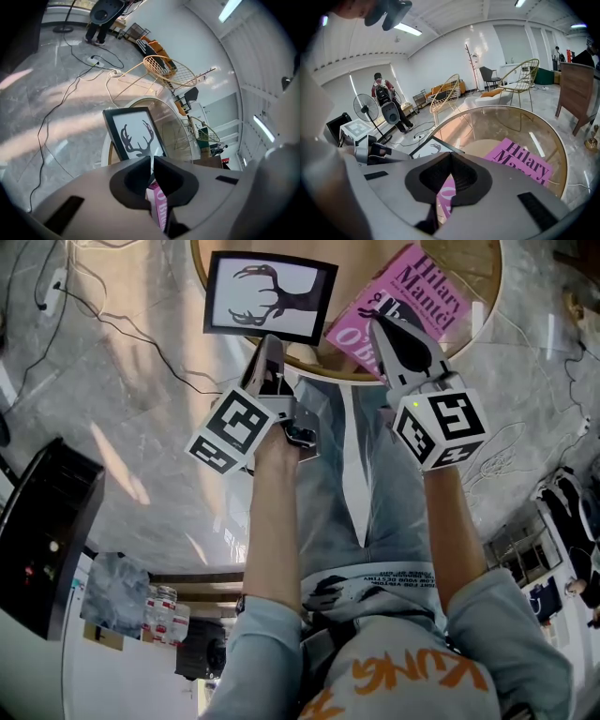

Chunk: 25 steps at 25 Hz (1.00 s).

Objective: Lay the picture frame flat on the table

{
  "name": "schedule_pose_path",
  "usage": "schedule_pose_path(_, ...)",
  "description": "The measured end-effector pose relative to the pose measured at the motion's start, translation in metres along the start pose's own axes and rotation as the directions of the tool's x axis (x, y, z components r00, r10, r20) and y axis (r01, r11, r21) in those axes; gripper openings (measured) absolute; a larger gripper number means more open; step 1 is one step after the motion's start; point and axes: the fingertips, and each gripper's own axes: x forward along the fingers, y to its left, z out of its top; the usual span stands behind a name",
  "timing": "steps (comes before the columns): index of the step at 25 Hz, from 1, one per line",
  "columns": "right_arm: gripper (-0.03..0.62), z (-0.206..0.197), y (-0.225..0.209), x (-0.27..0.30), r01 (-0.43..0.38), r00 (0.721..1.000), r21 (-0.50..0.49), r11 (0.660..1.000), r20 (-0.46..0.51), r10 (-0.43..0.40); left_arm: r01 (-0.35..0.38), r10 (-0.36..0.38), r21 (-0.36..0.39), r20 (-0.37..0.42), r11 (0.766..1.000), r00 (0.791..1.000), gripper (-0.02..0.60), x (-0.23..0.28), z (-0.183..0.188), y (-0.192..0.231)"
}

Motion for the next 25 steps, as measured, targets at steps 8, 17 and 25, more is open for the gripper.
schedule_pose_path(8, -0.003, 0.019, 0.015, -0.002, -0.031, 0.999, -0.02, 0.999, 0.019, 0.031, -0.001, -0.012, 0.247, 0.048, 0.969, 0.999, 0.021, -0.017, 0.019, -0.03)
schedule_pose_path(17, -0.003, 0.039, 0.004, -0.012, -0.072, 0.997, -0.068, 0.995, 0.024, 0.074, -0.164, 0.066, 0.478, 0.215, 0.863, 0.974, 0.02, -0.036, 0.037, -0.064)
schedule_pose_path(25, -0.003, 0.082, -0.01, -0.045, -0.079, 0.996, -0.092, 0.993, 0.044, 0.083, -0.255, 0.09, 0.576, 0.3, 0.777, 0.95, 0.02, -0.055, 0.044, -0.12)
